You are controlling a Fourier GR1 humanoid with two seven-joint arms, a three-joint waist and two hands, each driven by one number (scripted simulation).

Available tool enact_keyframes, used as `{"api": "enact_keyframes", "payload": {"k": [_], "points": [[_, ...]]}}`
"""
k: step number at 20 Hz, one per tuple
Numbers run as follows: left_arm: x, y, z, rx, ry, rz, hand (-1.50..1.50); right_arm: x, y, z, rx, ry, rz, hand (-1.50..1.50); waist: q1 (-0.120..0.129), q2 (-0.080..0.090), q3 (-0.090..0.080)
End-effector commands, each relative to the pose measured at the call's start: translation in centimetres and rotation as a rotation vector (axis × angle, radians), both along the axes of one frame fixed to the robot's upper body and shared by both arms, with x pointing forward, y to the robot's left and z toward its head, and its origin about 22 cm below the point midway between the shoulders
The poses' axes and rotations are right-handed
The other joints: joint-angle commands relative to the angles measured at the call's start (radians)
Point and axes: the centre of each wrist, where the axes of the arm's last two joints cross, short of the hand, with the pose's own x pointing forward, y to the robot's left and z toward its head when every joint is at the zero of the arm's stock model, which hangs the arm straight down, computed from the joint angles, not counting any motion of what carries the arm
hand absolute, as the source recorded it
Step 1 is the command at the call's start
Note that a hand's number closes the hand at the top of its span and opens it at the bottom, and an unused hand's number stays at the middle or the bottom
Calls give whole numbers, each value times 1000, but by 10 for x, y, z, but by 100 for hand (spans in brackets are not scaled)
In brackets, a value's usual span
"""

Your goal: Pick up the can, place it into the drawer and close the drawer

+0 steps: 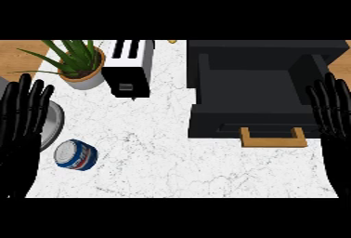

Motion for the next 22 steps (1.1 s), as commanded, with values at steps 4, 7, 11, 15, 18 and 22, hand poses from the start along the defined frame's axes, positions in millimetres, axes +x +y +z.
{"api": "enact_keyframes", "payload": {"k": [4,7,11,15,18,22], "points": [[-4,7,0,-26,-12,-520,-150,3,-2,10,17,-50,-23,-150,-1,-11,6],[-18,26,-25,127,315,-608,-150,-1,-6,-25,91,188,-127,-150,2,-2,8],[-29,73,-15,144,373,-673,-150,-10,-11,-17,88,237,-138,-150,8,-11,8],[-31,115,-9,146,387,-686,-150,-24,-11,-17,81,252,-127,-150,1,-11,9],[-33,130,-2,154,395,-693,-150,-37,-26,-15,78,267,-137,-150,-3,-11,10],[-34,146,-4,104,411,-665,-150,-31,-38,-30,72,259,-136,-150,-2,-10,10]]}}
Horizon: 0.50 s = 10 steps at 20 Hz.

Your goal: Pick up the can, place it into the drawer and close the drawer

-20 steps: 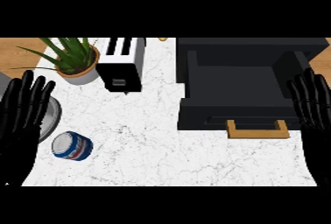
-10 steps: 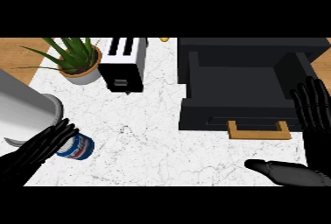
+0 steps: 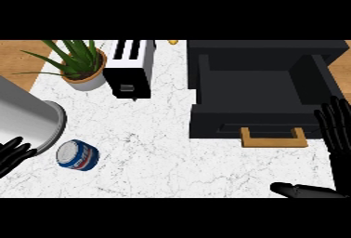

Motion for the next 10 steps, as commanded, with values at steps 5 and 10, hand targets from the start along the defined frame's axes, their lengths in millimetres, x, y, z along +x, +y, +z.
{"api": "enact_keyframes", "payload": {"k": [5,10], "points": [[1,31,11,-4,54,41,-150,-20,-12,7,0,-32,-8,-150,-3,0,0],[30,25,-14,14,66,68,-150,-20,-1,-11,6,-4,-5,-150,-8,1,0]]}}
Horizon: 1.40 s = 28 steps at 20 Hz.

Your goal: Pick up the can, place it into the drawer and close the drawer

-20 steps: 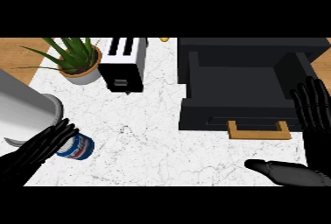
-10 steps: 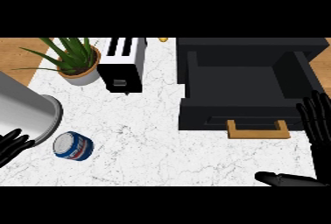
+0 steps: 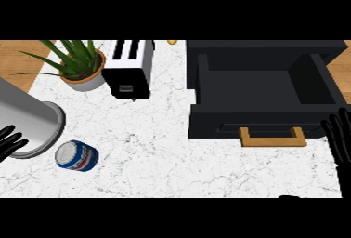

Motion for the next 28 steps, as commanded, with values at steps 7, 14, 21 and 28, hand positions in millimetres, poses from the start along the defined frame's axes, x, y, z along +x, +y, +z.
{"api": "enact_keyframes", "payload": {"k": [7,14,21,28], "points": [[20,-17,-28,17,19,-1,-150,0,-13,-16,-12,-3,12,-150,1,0,0],[43,-18,-44,13,6,31,-150,-3,-23,-2,-17,5,15,-150,-1,0,0],[29,-10,-80,37,41,68,-150,-12,-12,0,-30,0,32,-150,0,0,-1],[51,-11,-116,37,50,84,-150,4,-11,-24,-38,-5,6,-150,-2,1,-1]]}}
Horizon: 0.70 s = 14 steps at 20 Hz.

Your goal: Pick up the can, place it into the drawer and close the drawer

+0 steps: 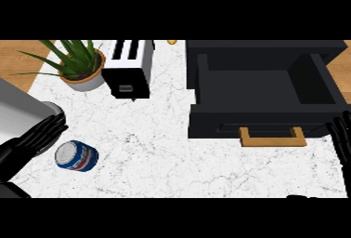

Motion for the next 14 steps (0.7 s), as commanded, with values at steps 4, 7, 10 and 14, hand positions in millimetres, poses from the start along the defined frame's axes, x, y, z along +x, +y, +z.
{"api": "enact_keyframes", "payload": {"k": [4,7,10,14], "points": [[4,31,-26,-15,-10,-7,-150,5,-8,-2,-6,7,3,-150,-3,2,-1],[6,14,-41,9,-5,-16,-150,11,1,-5,3,-21,7,-150,-1,1,0],[4,21,-53,-1,8,-12,-150,6,-15,-1,0,-4,-6,-150,-5,2,-1],[7,39,-52,4,-1,3,-150,3,9,-2,2,-8,13,-150,-7,2,-1]]}}
